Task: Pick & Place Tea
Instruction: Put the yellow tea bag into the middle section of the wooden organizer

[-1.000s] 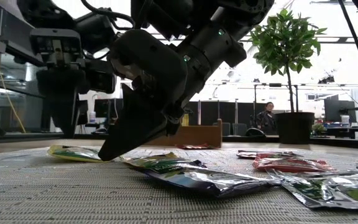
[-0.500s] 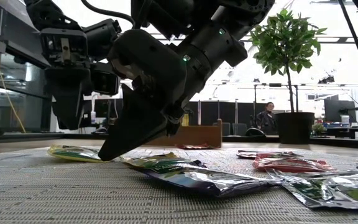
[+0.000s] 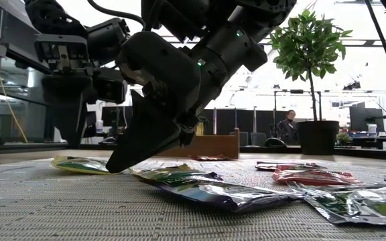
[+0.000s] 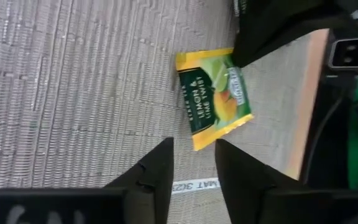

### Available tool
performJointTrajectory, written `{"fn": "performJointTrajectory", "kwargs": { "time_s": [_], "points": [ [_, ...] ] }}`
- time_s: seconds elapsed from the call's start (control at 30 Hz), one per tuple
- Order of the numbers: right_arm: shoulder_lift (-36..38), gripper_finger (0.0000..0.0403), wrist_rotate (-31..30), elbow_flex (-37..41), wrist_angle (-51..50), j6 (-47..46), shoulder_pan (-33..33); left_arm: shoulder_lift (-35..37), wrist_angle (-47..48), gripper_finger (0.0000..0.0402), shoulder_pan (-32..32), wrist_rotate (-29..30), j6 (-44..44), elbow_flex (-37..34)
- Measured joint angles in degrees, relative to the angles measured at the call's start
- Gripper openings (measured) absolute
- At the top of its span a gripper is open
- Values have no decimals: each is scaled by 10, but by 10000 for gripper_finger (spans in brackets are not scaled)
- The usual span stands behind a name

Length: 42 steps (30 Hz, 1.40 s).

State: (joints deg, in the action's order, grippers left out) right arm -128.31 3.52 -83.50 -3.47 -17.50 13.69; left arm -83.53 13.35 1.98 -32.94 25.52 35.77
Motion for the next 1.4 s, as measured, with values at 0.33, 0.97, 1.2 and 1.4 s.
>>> {"fn": "performJointTrajectory", "kwargs": {
  "time_s": [0.33, 0.97, 1.2, 1.4],
  "points": [
    [0, 0, 0, 0, -1, 2, 0, 0, 0, 216, -16, 28, 32, 0],
    [0, 0, -11, 0, -3, 11, 0, -74, -83, 225, -33, -16, 107, 3],
    [0, 0, -11, 0, -3, 11, 0, -74, -79, 225, -35, -32, 108, 2],
    [0, 0, -11, 0, -3, 11, 0, -75, -73, 225, -35, -64, 107, 0]
  ]
}}
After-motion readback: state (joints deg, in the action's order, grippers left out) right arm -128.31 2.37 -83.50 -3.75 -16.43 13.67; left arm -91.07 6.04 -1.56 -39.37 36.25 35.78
